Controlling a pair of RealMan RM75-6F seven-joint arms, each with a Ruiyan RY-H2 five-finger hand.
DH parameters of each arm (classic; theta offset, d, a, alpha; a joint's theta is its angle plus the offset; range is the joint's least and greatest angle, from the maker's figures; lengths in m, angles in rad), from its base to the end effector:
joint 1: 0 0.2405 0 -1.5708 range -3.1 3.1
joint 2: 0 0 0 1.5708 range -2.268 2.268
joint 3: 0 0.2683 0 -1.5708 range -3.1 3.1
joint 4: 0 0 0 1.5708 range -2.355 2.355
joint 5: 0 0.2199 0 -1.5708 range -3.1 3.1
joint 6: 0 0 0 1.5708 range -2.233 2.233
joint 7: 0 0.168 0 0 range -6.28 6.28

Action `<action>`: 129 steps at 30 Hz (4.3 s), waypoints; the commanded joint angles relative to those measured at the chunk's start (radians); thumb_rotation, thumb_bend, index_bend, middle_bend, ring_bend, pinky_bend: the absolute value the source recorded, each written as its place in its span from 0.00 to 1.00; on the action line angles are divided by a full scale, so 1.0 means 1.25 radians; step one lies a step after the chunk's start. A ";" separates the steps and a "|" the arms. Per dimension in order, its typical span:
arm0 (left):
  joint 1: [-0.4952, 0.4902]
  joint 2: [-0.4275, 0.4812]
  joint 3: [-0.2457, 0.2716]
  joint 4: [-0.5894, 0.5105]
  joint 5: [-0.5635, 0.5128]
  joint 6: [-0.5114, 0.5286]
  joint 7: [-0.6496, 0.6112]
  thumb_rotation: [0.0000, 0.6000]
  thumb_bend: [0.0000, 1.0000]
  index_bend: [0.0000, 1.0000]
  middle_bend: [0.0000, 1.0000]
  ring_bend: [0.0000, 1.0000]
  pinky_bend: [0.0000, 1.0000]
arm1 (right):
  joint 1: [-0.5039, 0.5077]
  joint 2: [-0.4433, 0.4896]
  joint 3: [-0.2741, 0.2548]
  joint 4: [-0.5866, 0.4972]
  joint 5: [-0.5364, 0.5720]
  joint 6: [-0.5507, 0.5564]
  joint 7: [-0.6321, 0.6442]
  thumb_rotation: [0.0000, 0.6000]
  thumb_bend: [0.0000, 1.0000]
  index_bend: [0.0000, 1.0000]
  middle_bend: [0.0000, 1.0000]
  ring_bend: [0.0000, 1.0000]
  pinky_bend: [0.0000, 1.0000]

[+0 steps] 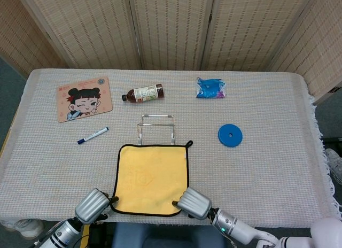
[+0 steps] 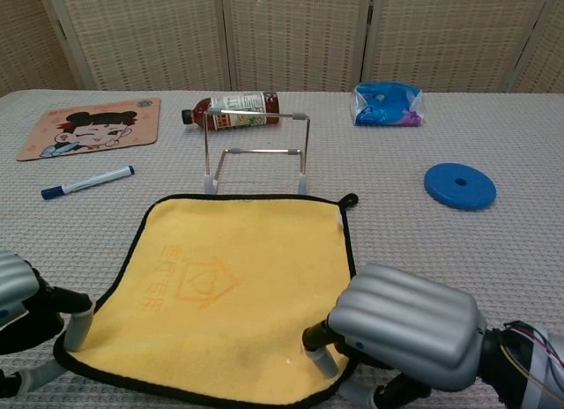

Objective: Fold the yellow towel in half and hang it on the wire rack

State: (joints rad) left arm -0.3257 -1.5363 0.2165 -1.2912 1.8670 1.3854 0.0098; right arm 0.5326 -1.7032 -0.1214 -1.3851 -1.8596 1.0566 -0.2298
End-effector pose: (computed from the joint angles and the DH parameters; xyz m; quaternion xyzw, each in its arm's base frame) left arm -0.2531 0.1906 -0.0317 -0.7966 -0.3087 -0.4176 0.3094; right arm -0.1536 -0.2092 -0.1138 0.8677 -0.2177 0.3932 0.2123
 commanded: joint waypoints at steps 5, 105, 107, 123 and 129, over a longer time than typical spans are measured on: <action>-0.017 0.029 -0.015 -0.035 -0.016 -0.003 -0.062 1.00 0.49 0.64 0.99 0.85 0.98 | -0.004 0.007 0.022 -0.016 0.024 0.036 0.021 1.00 0.55 0.67 0.91 0.97 1.00; -0.257 0.111 -0.281 -0.052 -0.509 -0.468 -0.254 1.00 0.48 0.06 0.98 0.85 0.98 | 0.155 -0.182 0.271 0.298 0.400 -0.026 -0.064 1.00 0.55 0.68 0.91 0.97 1.00; -0.246 0.124 -0.277 -0.068 -0.500 -0.453 -0.259 1.00 0.48 0.06 0.98 0.85 0.98 | 0.160 -0.183 0.270 0.307 0.396 -0.026 -0.065 1.00 0.55 0.68 0.91 0.97 1.00; -0.186 0.197 -0.248 -0.161 -0.437 -0.368 -0.270 1.00 0.47 0.05 0.98 0.85 0.98 | 0.160 -0.144 0.243 0.289 0.357 0.007 -0.053 1.00 0.33 0.10 0.87 0.97 1.00; -0.173 0.219 -0.244 -0.183 -0.430 -0.351 -0.266 1.00 0.47 0.05 0.98 0.85 0.98 | 0.161 -0.068 0.185 0.252 0.256 0.052 0.004 1.00 0.32 0.27 0.86 0.97 1.00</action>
State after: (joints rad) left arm -0.5443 -1.2667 -0.0900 -1.5159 1.3281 0.9447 -0.3246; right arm 0.7325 -1.8320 0.1462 -1.0475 -1.4886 1.0996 -0.2562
